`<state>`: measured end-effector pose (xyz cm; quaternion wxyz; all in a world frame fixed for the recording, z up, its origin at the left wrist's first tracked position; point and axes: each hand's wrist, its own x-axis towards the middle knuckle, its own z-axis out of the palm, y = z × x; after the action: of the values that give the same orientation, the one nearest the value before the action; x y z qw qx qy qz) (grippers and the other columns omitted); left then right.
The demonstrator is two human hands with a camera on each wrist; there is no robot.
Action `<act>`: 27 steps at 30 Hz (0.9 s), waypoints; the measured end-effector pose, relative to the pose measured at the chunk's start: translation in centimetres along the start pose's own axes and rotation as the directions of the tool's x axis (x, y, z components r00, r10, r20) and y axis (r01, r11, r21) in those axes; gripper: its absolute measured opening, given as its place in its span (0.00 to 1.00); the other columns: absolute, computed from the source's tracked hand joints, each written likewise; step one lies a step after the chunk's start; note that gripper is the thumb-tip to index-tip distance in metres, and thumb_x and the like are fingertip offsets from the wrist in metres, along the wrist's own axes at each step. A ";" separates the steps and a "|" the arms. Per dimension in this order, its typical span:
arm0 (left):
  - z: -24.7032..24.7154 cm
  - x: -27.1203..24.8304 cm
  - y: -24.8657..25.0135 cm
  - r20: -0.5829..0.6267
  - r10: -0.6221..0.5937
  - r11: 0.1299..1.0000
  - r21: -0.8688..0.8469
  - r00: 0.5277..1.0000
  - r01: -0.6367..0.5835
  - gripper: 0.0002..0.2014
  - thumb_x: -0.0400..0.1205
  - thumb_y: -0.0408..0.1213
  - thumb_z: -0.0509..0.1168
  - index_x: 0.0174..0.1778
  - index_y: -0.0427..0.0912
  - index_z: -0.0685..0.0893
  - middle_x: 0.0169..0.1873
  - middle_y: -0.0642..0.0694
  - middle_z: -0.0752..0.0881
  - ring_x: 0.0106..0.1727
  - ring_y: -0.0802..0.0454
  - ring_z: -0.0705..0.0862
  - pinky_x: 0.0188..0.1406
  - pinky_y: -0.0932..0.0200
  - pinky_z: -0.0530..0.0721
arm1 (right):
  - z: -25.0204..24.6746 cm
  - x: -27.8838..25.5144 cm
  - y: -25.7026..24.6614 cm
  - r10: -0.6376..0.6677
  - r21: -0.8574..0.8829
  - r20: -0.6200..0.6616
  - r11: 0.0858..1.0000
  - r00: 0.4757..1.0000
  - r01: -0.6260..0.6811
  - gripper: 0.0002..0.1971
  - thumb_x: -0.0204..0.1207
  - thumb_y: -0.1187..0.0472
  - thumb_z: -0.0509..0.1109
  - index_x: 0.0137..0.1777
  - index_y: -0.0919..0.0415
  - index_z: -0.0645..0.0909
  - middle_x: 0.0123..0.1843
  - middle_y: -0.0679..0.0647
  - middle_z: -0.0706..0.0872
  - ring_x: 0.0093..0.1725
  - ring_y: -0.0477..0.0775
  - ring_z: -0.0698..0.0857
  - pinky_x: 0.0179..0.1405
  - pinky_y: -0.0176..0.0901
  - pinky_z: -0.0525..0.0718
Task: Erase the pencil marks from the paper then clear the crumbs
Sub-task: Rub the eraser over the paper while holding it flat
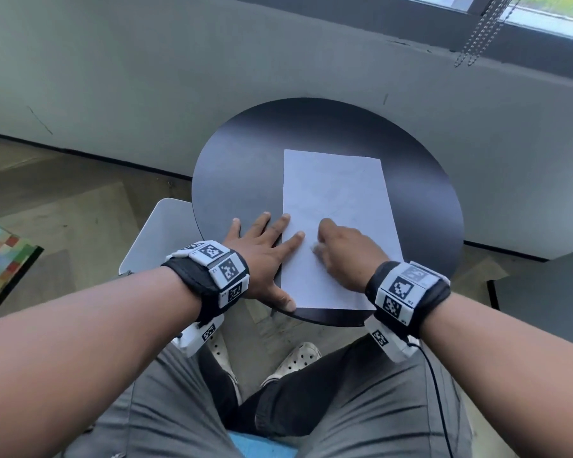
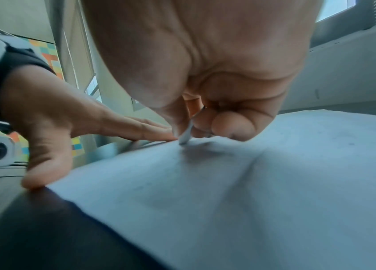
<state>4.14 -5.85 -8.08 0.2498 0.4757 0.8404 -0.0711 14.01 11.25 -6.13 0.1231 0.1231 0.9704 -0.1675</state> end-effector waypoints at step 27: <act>-1.0 0.1 0.9 0.062 -0.025 0.997 0.070 0.998 0.021 0.62 0.61 0.83 0.65 0.81 0.71 0.32 0.85 0.52 0.28 0.86 0.36 0.35 0.75 0.17 0.53 | 1.1 -4.0 -1.5 -0.283 -0.088 0.259 0.945 0.923 0.314 0.17 0.80 0.41 0.53 0.58 0.52 0.62 0.51 0.56 0.82 0.46 0.66 0.82 0.45 0.59 0.83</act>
<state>4.51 -4.91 -7.21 0.2586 0.4719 0.8345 -0.1181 17.53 8.73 -5.58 0.2215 -0.0560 0.9640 -0.1359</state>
